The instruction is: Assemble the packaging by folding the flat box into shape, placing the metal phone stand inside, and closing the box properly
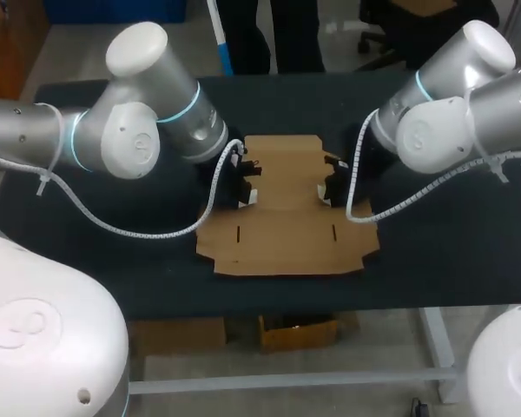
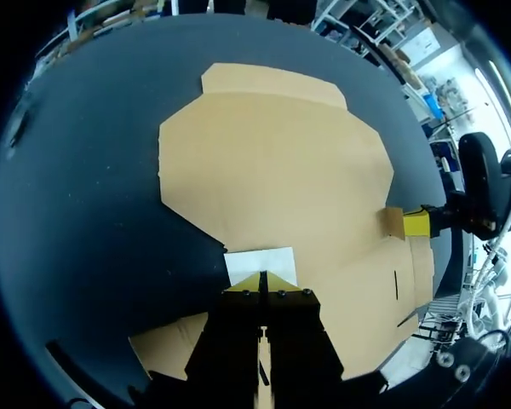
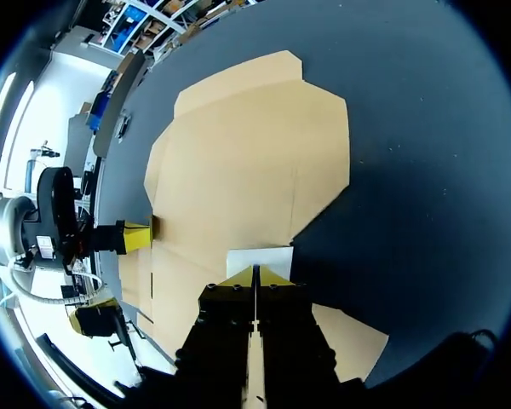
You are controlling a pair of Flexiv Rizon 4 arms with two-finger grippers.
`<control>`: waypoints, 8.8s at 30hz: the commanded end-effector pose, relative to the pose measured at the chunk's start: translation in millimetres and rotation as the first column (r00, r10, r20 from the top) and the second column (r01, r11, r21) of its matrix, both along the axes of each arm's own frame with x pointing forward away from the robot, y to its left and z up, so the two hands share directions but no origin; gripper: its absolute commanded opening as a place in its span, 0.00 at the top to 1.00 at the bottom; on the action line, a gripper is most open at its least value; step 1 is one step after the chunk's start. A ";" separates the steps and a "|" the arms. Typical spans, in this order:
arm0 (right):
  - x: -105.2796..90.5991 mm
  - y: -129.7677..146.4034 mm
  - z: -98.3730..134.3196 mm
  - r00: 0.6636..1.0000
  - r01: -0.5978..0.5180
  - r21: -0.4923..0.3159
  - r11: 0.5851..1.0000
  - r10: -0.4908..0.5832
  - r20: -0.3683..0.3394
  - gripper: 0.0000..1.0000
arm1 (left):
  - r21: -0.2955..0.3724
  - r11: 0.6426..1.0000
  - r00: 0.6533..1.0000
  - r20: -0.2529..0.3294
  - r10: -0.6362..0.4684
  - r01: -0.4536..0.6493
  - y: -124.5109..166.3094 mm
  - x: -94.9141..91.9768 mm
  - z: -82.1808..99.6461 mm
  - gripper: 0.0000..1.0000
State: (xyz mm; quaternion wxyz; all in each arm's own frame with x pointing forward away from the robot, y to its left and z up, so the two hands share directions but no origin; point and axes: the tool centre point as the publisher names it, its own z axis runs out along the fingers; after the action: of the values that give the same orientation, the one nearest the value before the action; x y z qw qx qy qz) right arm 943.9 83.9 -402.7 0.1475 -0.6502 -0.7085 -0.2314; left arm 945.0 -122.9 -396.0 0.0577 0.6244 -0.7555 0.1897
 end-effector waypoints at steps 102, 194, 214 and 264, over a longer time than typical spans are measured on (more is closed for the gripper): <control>-138.2 -143.0 49.7 0.979 0.137 0.098 0.986 -0.119 -0.163 1.00 | -0.097 0.982 0.981 -0.128 0.148 -0.161 114.3 -145.6 57.8 1.00; -189.8 -55.6 -17.2 0.972 0.112 0.222 0.969 -0.060 -0.227 1.00 | -0.312 0.941 0.951 -0.306 0.034 -0.134 71.9 -185.4 -16.9 1.00; -178.4 -51.1 -17.4 0.972 0.126 0.236 0.964 -0.072 -0.223 1.00 | -0.337 0.932 0.950 -0.311 0.025 -0.135 66.3 -179.2 -19.5 1.00; -167.7 -37.2 -14.1 0.978 0.089 0.229 0.969 -0.042 -0.204 1.00 | -0.366 0.924 0.952 -0.306 -0.012 -0.106 50.0 -172.5 -12.8 1.00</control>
State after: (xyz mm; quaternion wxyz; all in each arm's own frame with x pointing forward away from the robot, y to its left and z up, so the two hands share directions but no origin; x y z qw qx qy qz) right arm 775.2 47.2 -415.9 0.2836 -0.6715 -0.6359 -0.2536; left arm 772.3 -72.6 -409.8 0.2878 0.6410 -0.6714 0.2355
